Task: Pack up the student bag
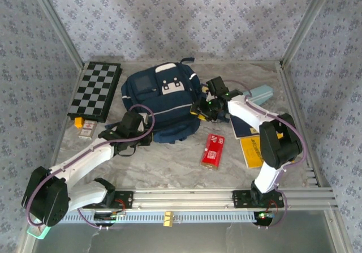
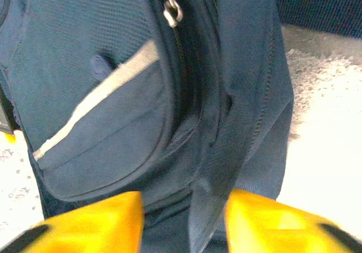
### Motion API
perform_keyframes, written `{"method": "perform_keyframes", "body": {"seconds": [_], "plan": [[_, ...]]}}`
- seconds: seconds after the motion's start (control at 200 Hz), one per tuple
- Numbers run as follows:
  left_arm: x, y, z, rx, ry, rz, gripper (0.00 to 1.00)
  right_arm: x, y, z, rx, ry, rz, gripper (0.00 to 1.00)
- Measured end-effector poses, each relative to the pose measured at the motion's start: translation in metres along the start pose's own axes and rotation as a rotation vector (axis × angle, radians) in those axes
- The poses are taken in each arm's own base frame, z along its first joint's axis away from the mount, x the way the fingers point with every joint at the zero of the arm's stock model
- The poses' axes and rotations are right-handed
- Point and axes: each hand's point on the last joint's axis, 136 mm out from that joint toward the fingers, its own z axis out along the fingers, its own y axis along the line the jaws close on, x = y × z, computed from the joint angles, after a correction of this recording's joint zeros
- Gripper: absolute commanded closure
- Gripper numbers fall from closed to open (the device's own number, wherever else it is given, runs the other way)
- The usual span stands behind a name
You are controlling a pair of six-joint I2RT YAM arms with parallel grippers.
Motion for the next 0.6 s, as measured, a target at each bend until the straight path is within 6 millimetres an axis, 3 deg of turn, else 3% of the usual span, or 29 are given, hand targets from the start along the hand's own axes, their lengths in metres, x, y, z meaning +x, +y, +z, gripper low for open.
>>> {"method": "perform_keyframes", "body": {"seconds": [0.125,0.23,0.38,0.6], "plan": [[0.002,-0.001,0.002,0.007,0.011,-0.001,1.0,0.011,0.015,-0.021,-0.009,-0.034,-0.013,0.34],[0.003,-0.005,0.003,0.011,0.018,0.009,1.0,0.033,0.033,-0.028,-0.014,-0.041,-0.022,0.27],[0.003,-0.014,0.003,0.028,0.023,0.031,1.0,0.074,0.046,-0.013,0.008,0.009,0.014,0.22],[0.004,-0.026,0.004,0.048,0.033,0.058,1.0,0.092,0.041,0.013,0.082,0.002,0.091,0.18]]}}
